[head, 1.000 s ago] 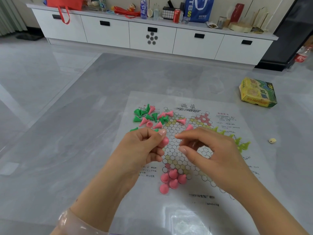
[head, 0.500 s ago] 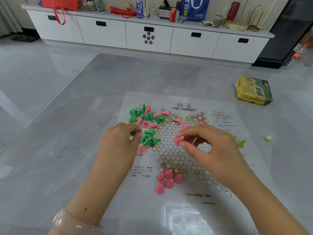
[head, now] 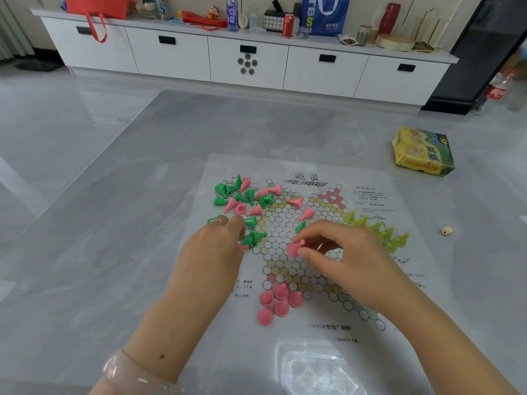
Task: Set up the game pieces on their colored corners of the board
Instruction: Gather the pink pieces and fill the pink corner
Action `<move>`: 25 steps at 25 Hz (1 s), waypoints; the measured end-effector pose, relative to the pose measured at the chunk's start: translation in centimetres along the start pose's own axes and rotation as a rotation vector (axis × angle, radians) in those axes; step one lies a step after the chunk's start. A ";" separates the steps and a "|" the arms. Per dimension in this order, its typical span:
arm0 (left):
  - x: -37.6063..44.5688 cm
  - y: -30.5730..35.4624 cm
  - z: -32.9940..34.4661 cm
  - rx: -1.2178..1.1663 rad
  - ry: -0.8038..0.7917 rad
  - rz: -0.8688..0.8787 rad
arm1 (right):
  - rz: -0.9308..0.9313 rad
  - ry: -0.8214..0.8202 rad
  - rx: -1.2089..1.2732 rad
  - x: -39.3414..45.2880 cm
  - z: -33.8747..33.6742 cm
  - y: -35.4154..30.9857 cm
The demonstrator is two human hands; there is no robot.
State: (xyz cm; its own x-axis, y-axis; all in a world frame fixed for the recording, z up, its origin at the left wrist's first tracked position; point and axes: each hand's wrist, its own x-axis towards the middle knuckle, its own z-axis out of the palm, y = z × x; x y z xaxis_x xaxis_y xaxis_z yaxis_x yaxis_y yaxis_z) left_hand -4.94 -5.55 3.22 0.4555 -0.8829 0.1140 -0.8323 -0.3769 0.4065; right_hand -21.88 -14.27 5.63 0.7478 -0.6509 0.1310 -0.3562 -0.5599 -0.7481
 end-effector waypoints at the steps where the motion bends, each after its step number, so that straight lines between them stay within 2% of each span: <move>1: 0.0 0.1 -0.2 -0.032 0.023 0.004 | 0.014 -0.037 -0.034 0.2 0.2 0.3; 4: -0.1 0.2 -0.8 -0.105 0.080 0.013 | -0.006 -0.127 -0.158 0.8 1.2 1.1; 8: -0.2 -0.1 -1.2 -0.137 0.073 0.004 | -0.036 -0.241 -0.225 0.9 1.8 1.5; 25: -0.6 -0.5 -1.8 -0.194 0.093 0.011 | -0.043 -0.247 -0.205 1.0 2.7 1.3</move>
State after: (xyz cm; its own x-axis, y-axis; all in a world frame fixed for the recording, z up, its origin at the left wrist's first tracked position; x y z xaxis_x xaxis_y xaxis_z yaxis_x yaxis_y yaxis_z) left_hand -4.26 -4.38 4.59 0.4817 -0.8534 0.1991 -0.7650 -0.2987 0.5705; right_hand -20.04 -14.25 3.06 0.8693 -0.4938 -0.0210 -0.4076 -0.6922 -0.5956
